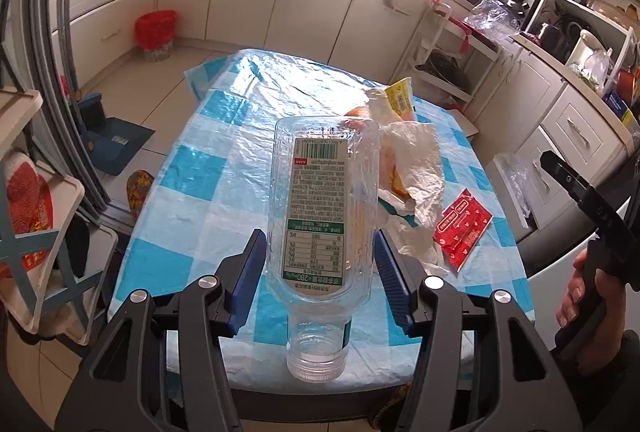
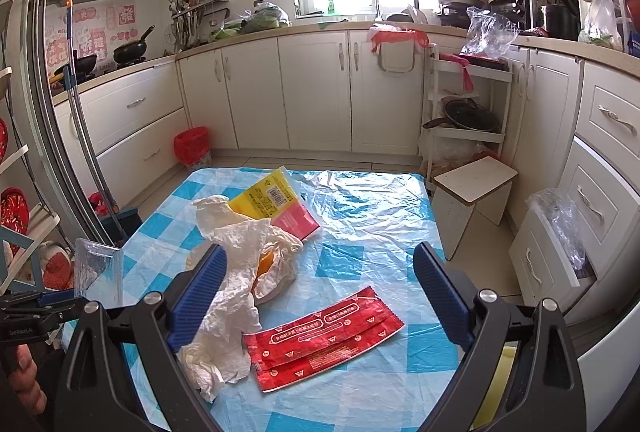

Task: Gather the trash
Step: 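Grasp the clear plastic bottle with the left tool, then grasp the white tissue with the right tool while the left tool holds the bottle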

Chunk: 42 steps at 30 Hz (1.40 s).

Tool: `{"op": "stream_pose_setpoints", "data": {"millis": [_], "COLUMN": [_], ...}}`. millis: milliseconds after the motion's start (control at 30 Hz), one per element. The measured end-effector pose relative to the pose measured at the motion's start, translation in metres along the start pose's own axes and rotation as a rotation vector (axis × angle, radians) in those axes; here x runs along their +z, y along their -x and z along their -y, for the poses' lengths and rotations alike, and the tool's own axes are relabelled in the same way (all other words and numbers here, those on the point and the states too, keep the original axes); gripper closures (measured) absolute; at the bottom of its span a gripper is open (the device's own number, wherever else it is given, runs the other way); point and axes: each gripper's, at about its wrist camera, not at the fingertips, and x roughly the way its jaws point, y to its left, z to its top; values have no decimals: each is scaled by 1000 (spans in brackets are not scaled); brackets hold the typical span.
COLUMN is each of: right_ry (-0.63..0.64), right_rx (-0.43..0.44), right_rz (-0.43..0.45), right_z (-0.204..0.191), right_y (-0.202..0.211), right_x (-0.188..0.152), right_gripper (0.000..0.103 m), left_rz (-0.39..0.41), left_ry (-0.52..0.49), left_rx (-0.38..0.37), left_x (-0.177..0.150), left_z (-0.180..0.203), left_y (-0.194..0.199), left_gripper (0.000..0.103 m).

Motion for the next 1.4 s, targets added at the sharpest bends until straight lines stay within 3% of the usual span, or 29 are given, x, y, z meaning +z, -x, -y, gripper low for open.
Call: {"op": "stream_pose_setpoints", "data": {"millis": [600,900,1000,1100,1200,1400], "right_ry": [-10,-24,-20,-11,1,-4], "right_rx": [59,103,108,120,147,188], "right_rz": [-33,-161,-191,-229,-241,-155], "right_z": [-22,-45,-54,-60,-64,-56], "right_y": [-22,-74,-89,-101,-102,-75], "right_x": [2,-4,-7,-10,-11,-1], "right_gripper": [12,15,27,48,96,101], "left_rz": [-8,-22,-28,-29,-26,-22], "left_ry": [48,48,48,50,55,64], "left_rx": [25,21,20,20,22,24], "left_x": [-6,-10,-10,-10,-10,-9], "left_z": [-26,-28,-29,-31,-34,-35], "left_y": [-4,-9,-10,-10,-10,-10], "left_gripper": [50,51,50,50,51,51]}}
